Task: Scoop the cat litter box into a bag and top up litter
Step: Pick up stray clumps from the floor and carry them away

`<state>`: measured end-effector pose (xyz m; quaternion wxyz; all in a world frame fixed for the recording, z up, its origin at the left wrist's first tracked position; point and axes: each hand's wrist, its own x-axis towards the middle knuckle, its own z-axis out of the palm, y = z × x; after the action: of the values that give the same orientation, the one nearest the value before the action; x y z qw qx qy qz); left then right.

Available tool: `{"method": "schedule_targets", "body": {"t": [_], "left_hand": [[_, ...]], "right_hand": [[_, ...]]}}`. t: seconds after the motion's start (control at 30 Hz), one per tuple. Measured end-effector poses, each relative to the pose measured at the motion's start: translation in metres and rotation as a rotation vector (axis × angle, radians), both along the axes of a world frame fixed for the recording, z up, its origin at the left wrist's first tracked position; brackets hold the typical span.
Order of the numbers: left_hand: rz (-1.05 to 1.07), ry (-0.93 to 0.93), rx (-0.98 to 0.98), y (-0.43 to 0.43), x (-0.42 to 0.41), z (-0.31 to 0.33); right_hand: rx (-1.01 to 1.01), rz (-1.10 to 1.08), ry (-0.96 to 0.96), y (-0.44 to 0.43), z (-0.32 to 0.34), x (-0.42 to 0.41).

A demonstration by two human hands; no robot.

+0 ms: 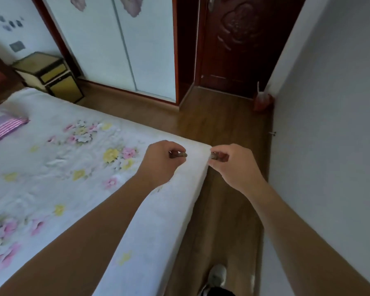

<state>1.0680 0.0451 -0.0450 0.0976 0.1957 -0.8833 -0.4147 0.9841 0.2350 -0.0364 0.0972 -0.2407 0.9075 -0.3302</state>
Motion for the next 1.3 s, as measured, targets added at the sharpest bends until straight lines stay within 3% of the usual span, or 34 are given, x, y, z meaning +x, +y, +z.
{"method": "schedule_targets", "body": {"t": [0.53, 1.03, 1.3], "left_hand": [[-0.12, -0.043, -0.061, 0.028, -0.314, 0.006], [-0.392, -0.077, -0.098, 0.015, -0.646, 0.002], [-0.369, -0.062, -0.083, 0.037, -0.821, -0.011]], "right_hand": [[0.055, -0.092, -0.002, 0.046, -0.001, -0.294], [0.025, -0.365, -0.044, 0.04, -0.005, -0.573], [-0.003, -0.343, -0.003, 0.06, -0.029, -0.752]]}}
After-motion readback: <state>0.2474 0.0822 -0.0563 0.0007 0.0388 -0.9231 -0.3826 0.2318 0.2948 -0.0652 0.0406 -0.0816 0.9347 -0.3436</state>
